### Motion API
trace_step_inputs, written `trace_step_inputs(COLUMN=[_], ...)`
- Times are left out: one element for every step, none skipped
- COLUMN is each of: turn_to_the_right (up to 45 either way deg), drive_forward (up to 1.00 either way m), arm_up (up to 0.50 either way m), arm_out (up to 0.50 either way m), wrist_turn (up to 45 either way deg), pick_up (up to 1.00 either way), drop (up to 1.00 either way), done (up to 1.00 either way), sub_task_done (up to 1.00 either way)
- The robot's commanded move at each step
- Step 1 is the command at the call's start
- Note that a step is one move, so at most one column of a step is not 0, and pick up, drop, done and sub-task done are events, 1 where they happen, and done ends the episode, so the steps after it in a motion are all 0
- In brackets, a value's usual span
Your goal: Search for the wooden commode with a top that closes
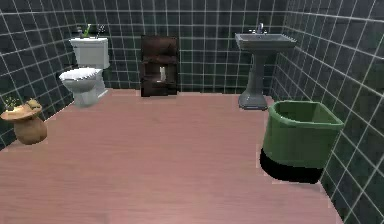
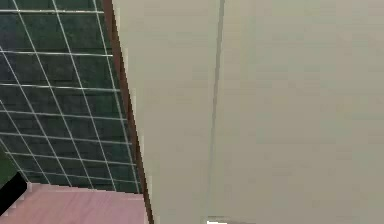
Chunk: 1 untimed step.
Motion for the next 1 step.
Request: trace_step_inputs(turn_to_the_right=[0.0], drive_forward=[1.0], arm_up=[0.0], arm_out=[0.0], wrist_turn=[0.0], pick_up=[0.0], drop=[0.0], done=[0.0], sub_task_done=[0.0])
